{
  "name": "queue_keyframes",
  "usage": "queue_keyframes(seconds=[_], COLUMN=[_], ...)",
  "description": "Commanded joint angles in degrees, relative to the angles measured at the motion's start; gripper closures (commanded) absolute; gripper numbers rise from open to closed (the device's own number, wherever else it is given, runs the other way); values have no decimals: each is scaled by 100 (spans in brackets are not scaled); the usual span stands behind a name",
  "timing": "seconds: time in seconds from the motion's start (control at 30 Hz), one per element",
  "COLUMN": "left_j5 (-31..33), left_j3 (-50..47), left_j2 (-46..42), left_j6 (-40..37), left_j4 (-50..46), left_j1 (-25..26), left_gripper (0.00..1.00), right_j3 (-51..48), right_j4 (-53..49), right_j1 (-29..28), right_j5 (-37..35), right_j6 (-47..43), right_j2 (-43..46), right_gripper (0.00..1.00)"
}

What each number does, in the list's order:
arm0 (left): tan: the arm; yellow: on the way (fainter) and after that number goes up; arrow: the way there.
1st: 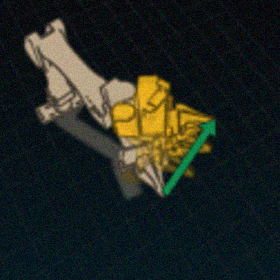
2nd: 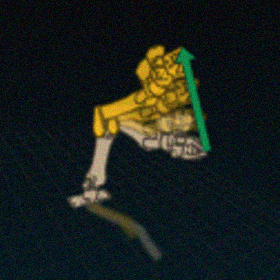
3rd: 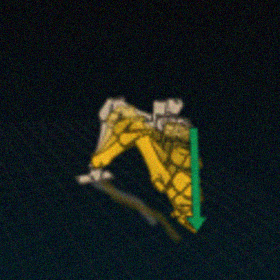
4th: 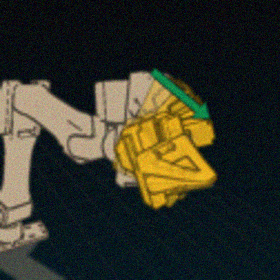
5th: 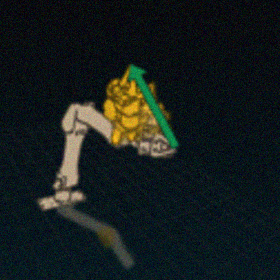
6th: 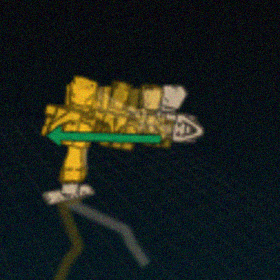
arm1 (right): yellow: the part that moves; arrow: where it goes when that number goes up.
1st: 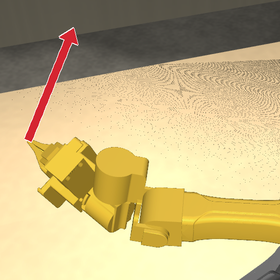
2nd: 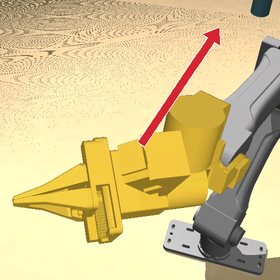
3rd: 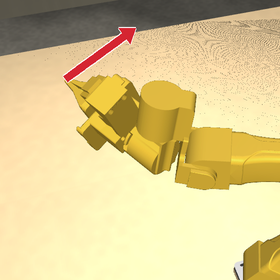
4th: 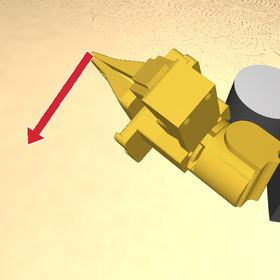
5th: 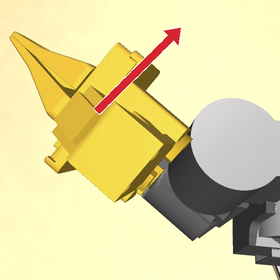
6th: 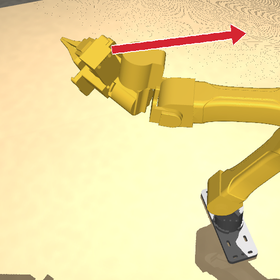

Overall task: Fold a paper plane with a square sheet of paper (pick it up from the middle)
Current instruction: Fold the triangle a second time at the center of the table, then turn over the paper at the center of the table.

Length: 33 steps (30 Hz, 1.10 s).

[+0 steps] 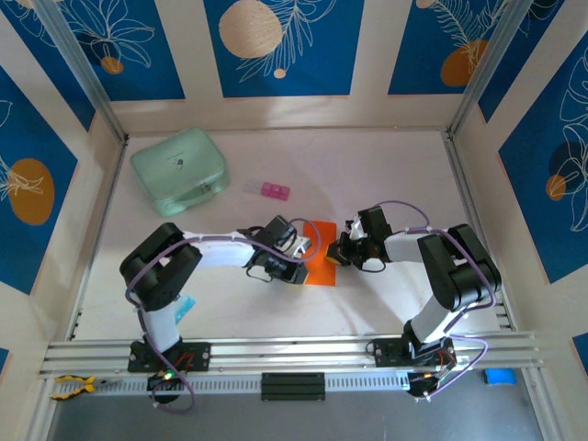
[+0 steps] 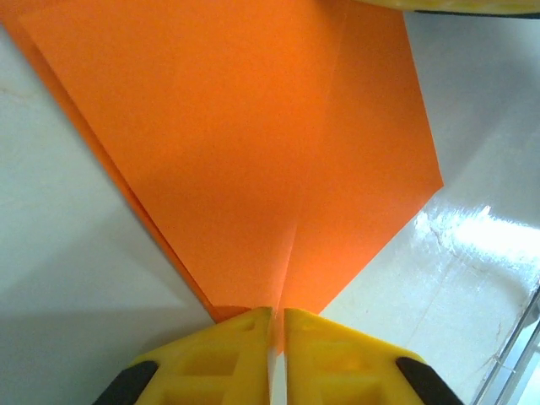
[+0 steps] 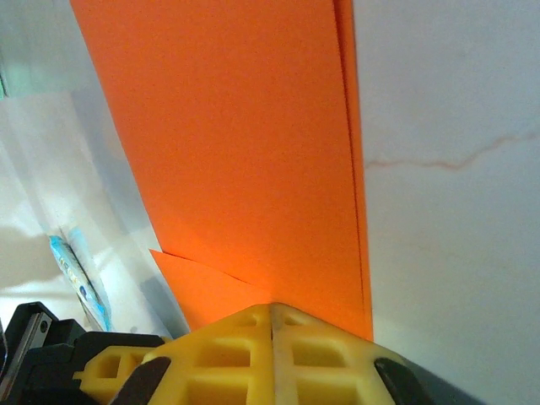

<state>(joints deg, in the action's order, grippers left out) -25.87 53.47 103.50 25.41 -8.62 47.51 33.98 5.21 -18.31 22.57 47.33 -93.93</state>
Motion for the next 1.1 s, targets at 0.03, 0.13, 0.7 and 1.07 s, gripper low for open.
queue_keyframes(seconds=[0.03, 0.13, 0.7, 1.07], left_j5=[203, 338, 250, 768], left_j3=[-376, -485, 853, 1487], left_j2=[-234, -556, -256, 688], left_j6=[13, 74, 67, -548], left_j4=[-508, -433, -272, -962], left_j1=[-18, -13, -185, -223], left_gripper=[87, 89, 87, 89], right_j3=[-94, -43, 144, -680], right_j4=[-578, -553, -1747, -1702], right_j1=[51, 46, -208, -823], right_j5=[-377, -255, -832, -901], right_j6=[-123, -162, 282, 1077], right_j2=[-152, -151, 1483, 2229], right_gripper=[100, 100, 81, 71])
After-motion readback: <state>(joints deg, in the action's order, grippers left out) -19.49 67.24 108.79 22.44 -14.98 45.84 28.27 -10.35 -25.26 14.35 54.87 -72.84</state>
